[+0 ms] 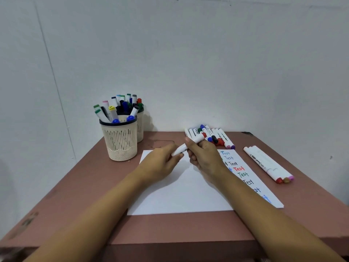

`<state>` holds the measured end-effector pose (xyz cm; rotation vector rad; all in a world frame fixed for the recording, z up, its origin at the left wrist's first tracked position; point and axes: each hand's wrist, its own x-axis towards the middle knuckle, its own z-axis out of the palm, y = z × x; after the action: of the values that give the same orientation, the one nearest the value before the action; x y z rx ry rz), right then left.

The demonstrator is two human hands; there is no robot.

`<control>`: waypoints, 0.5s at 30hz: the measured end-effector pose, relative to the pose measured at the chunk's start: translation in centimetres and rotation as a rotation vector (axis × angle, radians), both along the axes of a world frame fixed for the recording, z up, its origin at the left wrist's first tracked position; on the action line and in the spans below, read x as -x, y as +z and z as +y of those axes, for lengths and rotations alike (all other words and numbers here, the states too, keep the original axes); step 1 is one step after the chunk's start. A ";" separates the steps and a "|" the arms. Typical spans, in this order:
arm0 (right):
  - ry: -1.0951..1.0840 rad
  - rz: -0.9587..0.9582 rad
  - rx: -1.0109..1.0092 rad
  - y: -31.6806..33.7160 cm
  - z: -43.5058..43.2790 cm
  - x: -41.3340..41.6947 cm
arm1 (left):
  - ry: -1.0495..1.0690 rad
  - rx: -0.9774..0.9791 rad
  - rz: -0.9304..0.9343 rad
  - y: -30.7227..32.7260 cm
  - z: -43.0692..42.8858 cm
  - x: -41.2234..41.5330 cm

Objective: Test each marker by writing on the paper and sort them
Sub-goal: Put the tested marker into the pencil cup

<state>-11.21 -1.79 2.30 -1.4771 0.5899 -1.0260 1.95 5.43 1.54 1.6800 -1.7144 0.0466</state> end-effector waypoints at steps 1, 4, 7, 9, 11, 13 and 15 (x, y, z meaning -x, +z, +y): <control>0.016 -0.007 0.010 -0.1 0.0 0.1 | -0.003 -0.001 0.034 0.0 -0.1 0.0; 0.050 -0.026 0.024 -0.2 -0.2 0.2 | -0.073 -0.010 0.177 -0.1 -0.4 -0.1; 0.079 -0.035 0.041 -0.2 -0.3 0.2 | -0.150 0.000 0.288 0.0 -0.4 -0.2; 0.094 -0.046 0.057 -0.2 -0.3 0.3 | -0.173 0.002 0.330 0.1 -0.3 -0.1; 0.110 -0.056 0.077 -0.2 -0.3 0.3 | -0.187 0.006 0.358 0.3 -0.2 0.0; 0.126 -0.064 0.091 -0.1 -0.2 0.4 | -0.204 -0.006 0.402 0.3 -0.1 0.0; 0.138 -0.067 0.105 0.1 -0.1 0.4 | -0.229 -0.053 0.484 0.4 0.0 0.0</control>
<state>-11.65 -1.90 2.42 -1.5461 0.3855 -1.0068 1.97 5.41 1.97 1.3761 -1.5266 -0.4778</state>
